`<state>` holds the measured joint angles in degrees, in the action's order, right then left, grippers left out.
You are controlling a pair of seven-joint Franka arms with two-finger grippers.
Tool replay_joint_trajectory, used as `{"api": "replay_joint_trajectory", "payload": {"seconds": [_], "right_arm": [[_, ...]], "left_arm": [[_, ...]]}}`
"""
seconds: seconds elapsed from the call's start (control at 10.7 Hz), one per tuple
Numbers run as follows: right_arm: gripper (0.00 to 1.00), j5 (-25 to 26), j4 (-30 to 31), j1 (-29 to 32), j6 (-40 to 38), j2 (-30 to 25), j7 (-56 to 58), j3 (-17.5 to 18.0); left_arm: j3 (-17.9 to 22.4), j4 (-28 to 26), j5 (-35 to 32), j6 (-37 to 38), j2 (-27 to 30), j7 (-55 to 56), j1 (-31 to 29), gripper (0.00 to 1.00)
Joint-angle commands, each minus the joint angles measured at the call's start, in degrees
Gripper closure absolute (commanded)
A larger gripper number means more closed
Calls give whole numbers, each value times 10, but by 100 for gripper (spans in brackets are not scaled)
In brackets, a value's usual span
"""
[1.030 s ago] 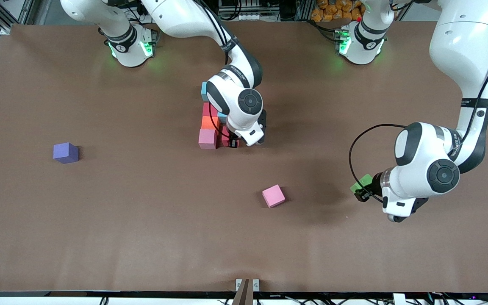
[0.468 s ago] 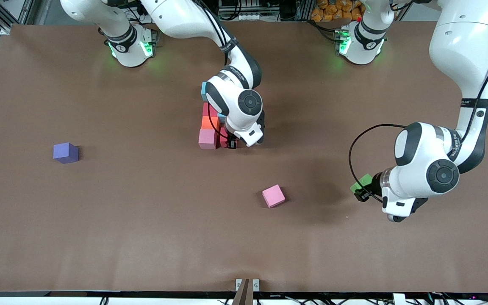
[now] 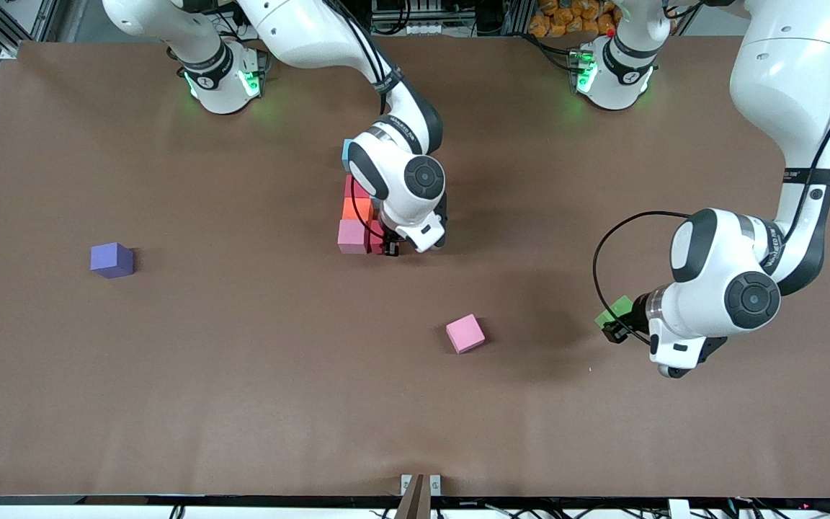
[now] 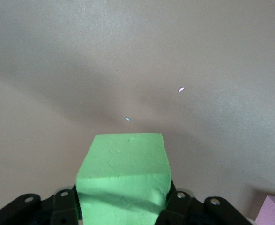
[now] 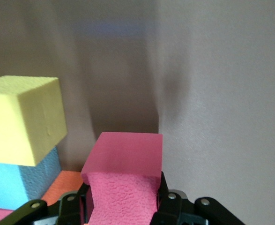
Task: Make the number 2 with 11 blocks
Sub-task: 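Lower the red cube beside the pink cube with the right gripper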
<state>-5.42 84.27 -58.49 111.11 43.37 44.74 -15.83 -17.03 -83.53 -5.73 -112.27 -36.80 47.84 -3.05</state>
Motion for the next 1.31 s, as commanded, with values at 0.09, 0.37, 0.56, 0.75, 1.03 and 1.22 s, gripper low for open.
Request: {"api": "replay_joint_trajectory", "payload": {"seconds": [0.09,0.37,0.56,0.75,1.03,1.22], "right_arm": [[94,12,15,12,17,1,17,5],[94,10,33,11,38,0,17,5],[94,9,37,8,40,-1,13,5],[94,7,45,5,45,-3,10,6],[94,5,51,2,44,-7,8,6],[94,5,55,1,42,-10,9,7]], "left_arm": [[-2,-3,-13,1,3,4,1,100],[-3,-3,-13,1,3,5,1,100],[-3,-3,-14,1,3,5,1,100],[-2,-3,-14,1,3,5,1,100],[-2,-3,-14,1,3,5,2,100],[-3,-3,-14,1,1,4,1,100]]}}
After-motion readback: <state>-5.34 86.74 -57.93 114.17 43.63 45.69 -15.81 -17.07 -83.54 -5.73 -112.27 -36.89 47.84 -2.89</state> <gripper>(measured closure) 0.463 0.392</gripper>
